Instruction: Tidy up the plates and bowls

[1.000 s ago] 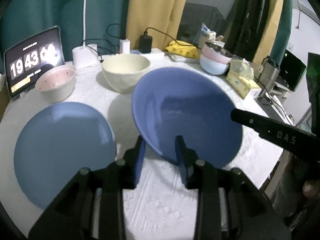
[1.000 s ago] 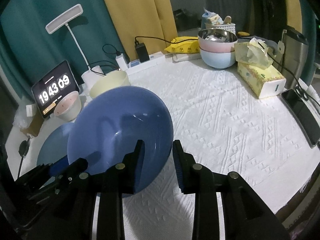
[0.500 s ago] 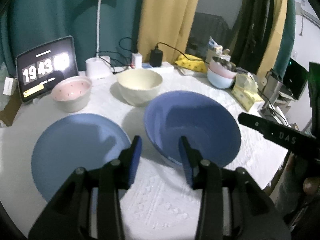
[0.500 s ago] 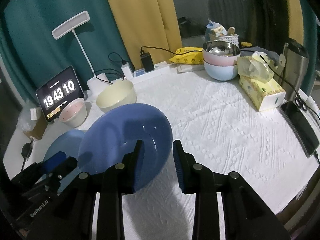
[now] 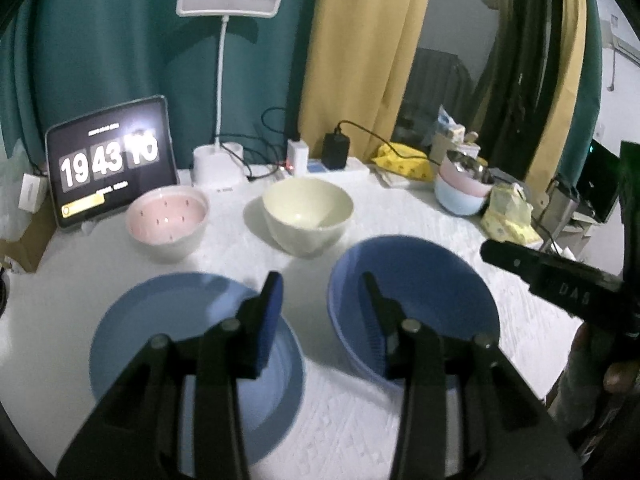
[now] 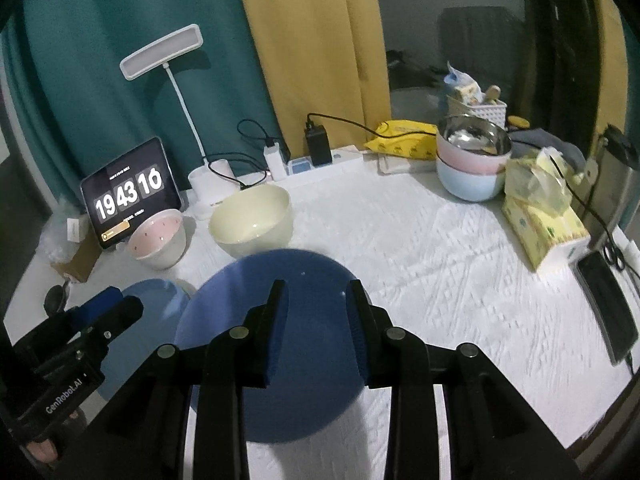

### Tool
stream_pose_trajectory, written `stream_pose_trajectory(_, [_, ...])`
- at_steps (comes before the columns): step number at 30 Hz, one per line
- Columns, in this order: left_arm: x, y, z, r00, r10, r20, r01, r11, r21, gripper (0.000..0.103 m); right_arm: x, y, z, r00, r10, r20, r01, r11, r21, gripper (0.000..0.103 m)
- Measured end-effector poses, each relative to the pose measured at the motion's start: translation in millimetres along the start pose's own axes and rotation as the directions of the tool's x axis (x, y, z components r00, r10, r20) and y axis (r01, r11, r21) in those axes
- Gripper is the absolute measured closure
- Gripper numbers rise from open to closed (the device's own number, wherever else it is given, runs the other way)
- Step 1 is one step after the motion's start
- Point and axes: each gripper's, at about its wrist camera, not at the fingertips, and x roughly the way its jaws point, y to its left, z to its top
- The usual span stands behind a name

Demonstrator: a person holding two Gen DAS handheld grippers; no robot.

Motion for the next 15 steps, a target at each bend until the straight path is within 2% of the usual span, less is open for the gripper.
stream_pose_trajectory(15, [36,17,36,1.000,0.012,-0.011,-0.012,0.999,-0.043,0.063,40,21,41,1.000,0.018,-0.025,-0.020,0.997,-0.070,0.072])
